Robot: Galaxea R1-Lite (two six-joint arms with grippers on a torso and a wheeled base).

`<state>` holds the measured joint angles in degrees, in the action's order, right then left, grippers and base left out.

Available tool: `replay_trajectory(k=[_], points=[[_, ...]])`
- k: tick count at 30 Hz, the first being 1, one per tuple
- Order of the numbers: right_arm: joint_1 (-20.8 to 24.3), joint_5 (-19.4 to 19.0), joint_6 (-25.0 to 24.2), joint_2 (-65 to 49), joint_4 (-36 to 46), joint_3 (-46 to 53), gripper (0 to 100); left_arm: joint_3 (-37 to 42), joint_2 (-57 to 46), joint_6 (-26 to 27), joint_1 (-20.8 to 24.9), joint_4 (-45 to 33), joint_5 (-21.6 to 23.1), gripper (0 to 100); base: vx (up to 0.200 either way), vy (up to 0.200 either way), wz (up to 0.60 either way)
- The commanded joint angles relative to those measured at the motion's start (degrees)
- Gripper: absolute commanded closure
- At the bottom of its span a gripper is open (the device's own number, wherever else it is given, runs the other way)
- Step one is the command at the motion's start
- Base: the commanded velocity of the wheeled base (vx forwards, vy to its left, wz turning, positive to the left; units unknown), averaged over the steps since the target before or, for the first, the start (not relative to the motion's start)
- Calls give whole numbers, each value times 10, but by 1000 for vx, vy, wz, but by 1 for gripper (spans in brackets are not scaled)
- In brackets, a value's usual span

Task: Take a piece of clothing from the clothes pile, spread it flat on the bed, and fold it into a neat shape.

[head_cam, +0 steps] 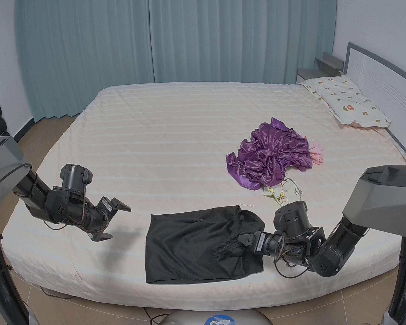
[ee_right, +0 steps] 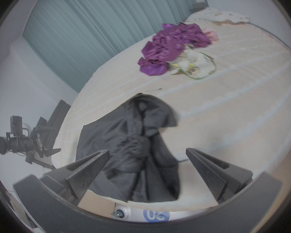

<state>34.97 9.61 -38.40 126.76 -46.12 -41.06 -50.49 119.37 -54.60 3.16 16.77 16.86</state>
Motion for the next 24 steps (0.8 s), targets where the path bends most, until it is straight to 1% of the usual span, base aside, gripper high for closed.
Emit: replay_trajectory(k=[1,4,7,9,11,13,15,19,20,24], points=[[31,12,15,2,33,-48,0,-1,9,1,-6,0,3,0,0,200,0],[37,22,16,20,56,-66,0,0,9,2,-6,0,2,0,0,200,0],[37,49,32,27,89,-82,0,0,9,2,-6,0,2,0,0,0,0],[37,56,40,30,94,-87,0,0,9,2,-6,0,2,0,0,0,0],[34,71,52,38,99,-95,0,1,9,3,-5,0,1,0,0,0,0],[33,74,55,40,100,-95,0,1,9,3,-5,0,-1,0,0,0,0],[32,86,66,46,101,-90,0,0,9,3,-5,0,-2,0,0,0,0],[31,87,67,48,116,-86,0,0,10,3,-5,0,-2,0,0,0,0],[31,87,67,48,116,-86,100,0,10,3,-4,0,-2,0,0,0,0],[19,92,71,49,125,-83,100,1,10,3,-5,0,-2,0,0,0,0]])
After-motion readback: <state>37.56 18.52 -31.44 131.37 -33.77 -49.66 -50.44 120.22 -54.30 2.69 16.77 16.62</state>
